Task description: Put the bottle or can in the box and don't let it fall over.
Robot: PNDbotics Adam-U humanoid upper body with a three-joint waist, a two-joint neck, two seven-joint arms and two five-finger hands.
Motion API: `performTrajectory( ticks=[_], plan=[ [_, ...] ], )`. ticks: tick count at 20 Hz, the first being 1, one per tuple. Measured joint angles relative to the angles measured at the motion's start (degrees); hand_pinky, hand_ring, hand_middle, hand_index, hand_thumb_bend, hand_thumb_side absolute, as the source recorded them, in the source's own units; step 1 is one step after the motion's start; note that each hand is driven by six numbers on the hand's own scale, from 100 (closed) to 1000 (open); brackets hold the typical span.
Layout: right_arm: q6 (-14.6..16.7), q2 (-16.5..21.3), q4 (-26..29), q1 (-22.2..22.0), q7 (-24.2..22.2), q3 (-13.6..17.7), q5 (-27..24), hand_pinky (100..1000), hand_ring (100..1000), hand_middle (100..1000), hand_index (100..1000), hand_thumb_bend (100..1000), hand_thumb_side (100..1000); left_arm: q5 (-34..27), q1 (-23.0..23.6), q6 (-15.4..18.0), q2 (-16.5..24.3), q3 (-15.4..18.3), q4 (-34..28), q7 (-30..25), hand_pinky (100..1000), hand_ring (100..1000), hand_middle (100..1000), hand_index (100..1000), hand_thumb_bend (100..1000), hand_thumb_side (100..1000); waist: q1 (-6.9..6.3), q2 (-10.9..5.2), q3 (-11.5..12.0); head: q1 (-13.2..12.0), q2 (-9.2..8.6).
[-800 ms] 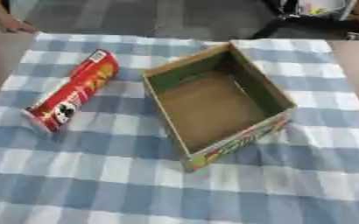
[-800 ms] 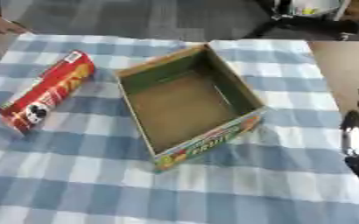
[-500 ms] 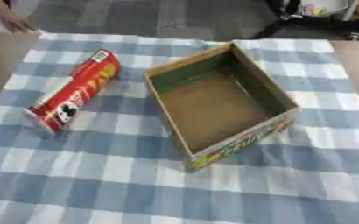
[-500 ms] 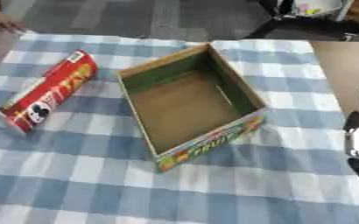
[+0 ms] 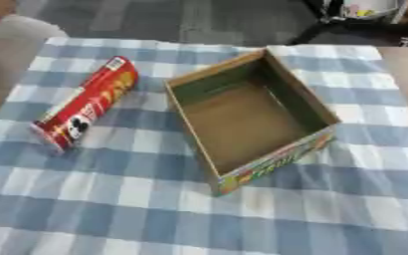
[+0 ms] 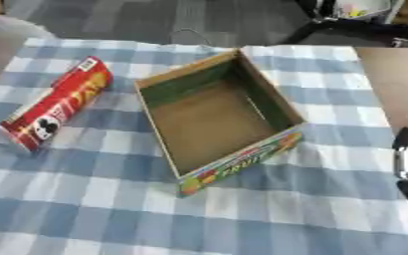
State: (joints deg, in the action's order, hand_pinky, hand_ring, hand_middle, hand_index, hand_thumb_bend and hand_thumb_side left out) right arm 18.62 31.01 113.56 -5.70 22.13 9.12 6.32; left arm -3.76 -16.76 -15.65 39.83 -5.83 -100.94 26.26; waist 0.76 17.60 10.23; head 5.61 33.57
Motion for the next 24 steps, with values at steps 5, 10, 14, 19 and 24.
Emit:
performTrajectory(
  ticks=[5,10,14,19,24],
  plan=[
    [-0.07,0.02,0.0,0.15,-0.29,-0.04,-0.01,853,894,1000,942,100,526,1.12,-3.82,-1.62,-0.84,-1.87,2.01,-1.22,723,634,787,814,487,555,0.0,0.0,-0.22,-0.05,0.01],
    [-0.12,0.04,0.0,0.19,-0.52,-0.33,-0.04,854,894,1000,942,100,525,3.62,-7.05,-3.56,-1.83,-3.78,4.34,-2.98,723,637,787,815,504,549,0.0,0.0,-0.36,-0.24,0.01],
    [-0.25,0.05,0.0,0.3,-0.67,-0.35,-0.05,854,894,1000,942,100,527,4.42,-8.8,-4.4,-2.76,-4.65,5.77,-3.88,723,636,786,814,490,559,0.0,0.0,-0.59,-0.42,0.01],
    [-0.33,0.08,0.0,0.66,-0.78,-0.38,-0.05,854,894,1000,942,100,527,4.8,-10.32,-4.45,-3.67,-5.44,7.7,-4.7,725,640,788,815,496,566,0.0,0.0,-0.78,-0.5,0.01],
    [-0.46,0.08,0.0,0.71,-0.96,-0.61,-0.05,854,894,1000,942,100,527,5.19,-11.67,-4.27,-4.17,-6.12,9.16,-5.78,725,642,787,815,501,567,-0.02,0.0,-0.96,-0.52,0.01]
  ],
)
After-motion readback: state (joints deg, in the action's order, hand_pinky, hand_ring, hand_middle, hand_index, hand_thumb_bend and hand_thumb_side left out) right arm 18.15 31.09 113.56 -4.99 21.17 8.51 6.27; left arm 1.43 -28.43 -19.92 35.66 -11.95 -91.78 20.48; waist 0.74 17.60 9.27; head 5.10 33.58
